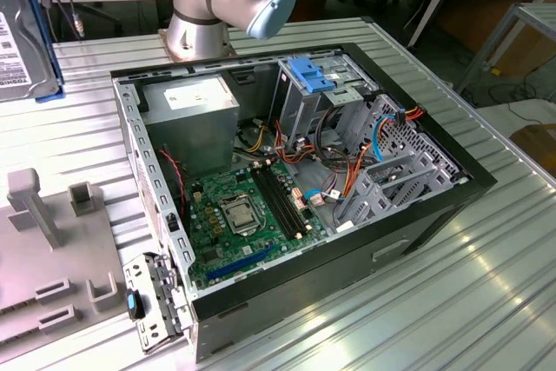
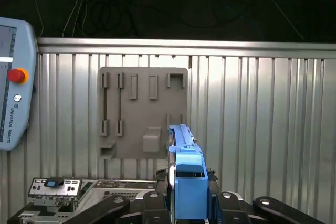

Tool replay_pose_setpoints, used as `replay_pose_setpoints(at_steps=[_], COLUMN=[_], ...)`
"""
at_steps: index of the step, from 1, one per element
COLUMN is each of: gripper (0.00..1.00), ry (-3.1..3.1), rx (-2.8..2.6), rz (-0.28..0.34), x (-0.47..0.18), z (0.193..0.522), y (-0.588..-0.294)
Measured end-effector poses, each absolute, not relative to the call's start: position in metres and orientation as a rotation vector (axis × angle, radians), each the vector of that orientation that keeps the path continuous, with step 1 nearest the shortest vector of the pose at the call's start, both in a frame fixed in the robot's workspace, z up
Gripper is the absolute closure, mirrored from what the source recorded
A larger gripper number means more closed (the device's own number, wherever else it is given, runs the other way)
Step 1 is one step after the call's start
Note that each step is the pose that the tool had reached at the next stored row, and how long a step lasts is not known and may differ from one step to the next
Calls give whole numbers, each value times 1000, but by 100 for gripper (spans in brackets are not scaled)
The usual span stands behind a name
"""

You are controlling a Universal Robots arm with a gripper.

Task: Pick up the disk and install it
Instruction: 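Pick up the disk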

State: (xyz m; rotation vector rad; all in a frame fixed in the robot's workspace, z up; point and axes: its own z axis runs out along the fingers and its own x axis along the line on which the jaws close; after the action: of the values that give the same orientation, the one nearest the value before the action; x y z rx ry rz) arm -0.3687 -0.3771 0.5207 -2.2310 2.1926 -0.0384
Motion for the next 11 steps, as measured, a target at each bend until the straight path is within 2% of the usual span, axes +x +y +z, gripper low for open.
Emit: replay_pose_setpoints(at_steps=[11], gripper=[63], ry=[2193], rx=[-2231], rz=[-38], x=[-331], z=[521], y=[-377])
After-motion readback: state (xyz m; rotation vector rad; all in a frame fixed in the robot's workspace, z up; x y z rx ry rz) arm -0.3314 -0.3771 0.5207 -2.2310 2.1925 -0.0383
